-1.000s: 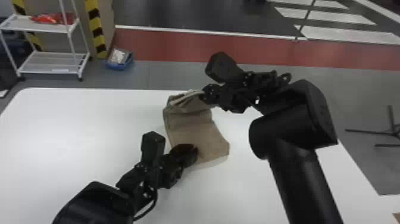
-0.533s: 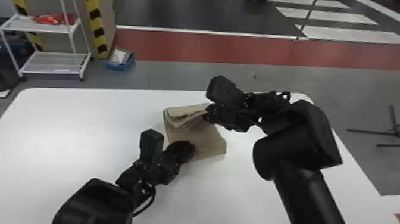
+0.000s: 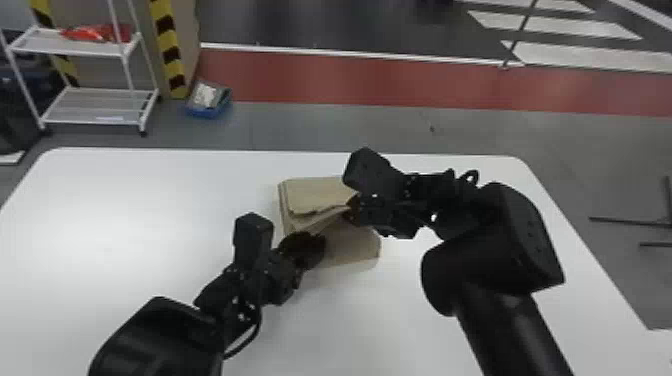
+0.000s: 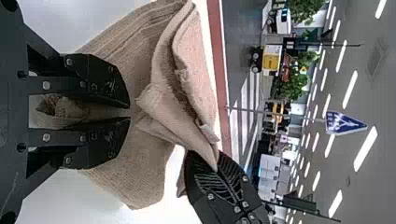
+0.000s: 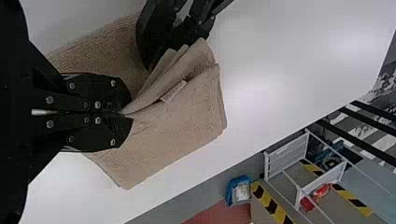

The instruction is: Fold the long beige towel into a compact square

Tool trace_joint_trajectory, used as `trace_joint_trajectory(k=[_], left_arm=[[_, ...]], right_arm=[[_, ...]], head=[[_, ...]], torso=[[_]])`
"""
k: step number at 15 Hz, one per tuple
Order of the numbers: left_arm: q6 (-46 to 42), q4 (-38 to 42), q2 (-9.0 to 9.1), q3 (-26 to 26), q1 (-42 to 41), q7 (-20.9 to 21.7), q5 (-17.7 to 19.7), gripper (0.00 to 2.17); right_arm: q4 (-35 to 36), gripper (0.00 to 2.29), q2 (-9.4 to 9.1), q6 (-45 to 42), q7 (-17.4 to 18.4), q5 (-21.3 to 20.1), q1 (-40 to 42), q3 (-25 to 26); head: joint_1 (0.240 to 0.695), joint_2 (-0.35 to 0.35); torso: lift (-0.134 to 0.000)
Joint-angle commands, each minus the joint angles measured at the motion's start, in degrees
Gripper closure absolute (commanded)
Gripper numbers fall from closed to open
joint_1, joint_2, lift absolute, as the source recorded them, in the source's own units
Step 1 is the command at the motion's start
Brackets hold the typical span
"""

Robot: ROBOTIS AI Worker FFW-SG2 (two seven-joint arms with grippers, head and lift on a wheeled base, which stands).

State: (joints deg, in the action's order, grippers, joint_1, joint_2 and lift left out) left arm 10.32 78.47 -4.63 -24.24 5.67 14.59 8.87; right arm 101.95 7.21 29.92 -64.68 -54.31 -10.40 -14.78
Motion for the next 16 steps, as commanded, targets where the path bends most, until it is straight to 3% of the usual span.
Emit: trace_joint_trajectory(k=[1, 9, 15, 16], left_arm=[[0.02, 0.37, -0.12, 0.07, -0.13, 0.0, 0.0, 0.91], [-0.16, 8.9, -0.64, 2.62, -4.35, -1.41, -0.88, 0.91], [-2.97, 10.39, -0.82, 6.92, -6.02, -1.76, -1.14, 0.91], [-4.38, 10.39, -0.82, 7.19, -6.02, -2.46, -1.05, 0.91]], right_arm=[[-0.88, 1.64, -0.09, 0.1, 0.43, -0.01, 0.3, -0.51], [-2.46, 1.64, -0.18, 0.1, 1.83, 0.34, 0.38, 0.19], [-2.99, 1.64, -0.88, 0.1, 2.19, 0.6, 0.47, 0.37], [-3.34, 1.5, -1.23, 0.1, 2.19, 0.6, 0.47, 0.28]], head=[[0.695, -0.143], [0.695, -0.141], [0.695, -0.105], [0.695, -0.099]], torso=[[-0.118], [-0.118], [-0.118], [-0.118]])
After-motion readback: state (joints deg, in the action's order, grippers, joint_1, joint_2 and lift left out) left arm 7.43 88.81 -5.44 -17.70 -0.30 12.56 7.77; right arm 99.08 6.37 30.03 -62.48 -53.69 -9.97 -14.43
